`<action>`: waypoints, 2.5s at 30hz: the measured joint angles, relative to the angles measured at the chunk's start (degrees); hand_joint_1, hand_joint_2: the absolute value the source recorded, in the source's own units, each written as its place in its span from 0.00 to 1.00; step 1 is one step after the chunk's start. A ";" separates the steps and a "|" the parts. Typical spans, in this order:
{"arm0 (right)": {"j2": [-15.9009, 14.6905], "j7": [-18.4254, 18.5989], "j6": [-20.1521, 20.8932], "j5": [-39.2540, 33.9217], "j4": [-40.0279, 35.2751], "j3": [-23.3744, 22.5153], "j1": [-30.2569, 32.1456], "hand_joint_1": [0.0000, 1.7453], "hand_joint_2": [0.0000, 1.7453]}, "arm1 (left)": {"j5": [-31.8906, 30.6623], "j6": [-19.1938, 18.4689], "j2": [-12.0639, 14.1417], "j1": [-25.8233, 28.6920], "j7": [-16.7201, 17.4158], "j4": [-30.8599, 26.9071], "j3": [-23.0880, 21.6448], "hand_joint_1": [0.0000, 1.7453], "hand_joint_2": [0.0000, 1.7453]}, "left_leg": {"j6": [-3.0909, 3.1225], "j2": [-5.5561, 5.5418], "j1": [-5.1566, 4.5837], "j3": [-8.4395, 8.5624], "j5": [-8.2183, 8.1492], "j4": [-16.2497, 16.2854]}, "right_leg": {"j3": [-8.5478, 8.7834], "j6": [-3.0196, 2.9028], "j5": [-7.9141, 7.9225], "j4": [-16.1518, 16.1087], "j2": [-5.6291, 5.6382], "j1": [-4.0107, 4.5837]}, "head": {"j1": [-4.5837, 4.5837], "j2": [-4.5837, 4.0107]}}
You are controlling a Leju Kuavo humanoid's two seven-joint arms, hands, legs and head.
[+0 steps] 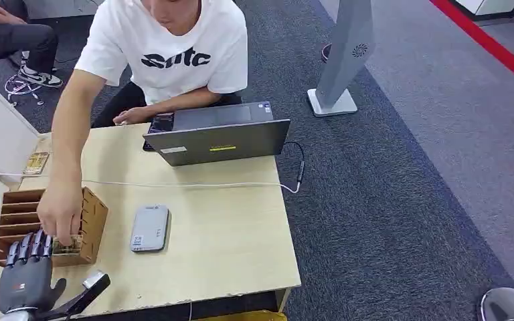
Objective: Pass the card to the sensor for recognition and then transmit it.
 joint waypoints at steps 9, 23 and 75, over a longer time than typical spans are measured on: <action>0.00 0.15 -0.02 0.61 -0.02 -0.90 0.06 0.00 1.00 | -0.74 -0.59 -0.13 1.02 0.98 -3.01 -0.79 0.00 1.00 | 0.00 0.00 0.00 0.00 0.00 0.00 | 0.00 0.00 0.00 0.00 0.00 0.00 | 0.00 0.00; -0.07 0.11 -0.57 1.40 -0.15 -2.45 0.44 0.00 1.00 | 2.36 -4.87 3.74 2.21 2.36 -4.91 0.89 0.00 1.00 | -0.01 -0.01 0.06 -0.03 0.00 -0.01 | -0.02 -0.01 -0.01 0.01 0.00 0.03 | 0.00 0.00; -0.46 -0.33 0.28 6.60 -0.44 -6.32 0.54 0.00 1.00 | 0.42 -3.54 5.84 -0.89 1.35 1.56 8.04 0.00 1.00 | -0.03 0.00 0.07 -0.05 0.03 0.00 | -0.05 -0.01 0.01 0.00 -0.02 0.04 | -0.02 0.00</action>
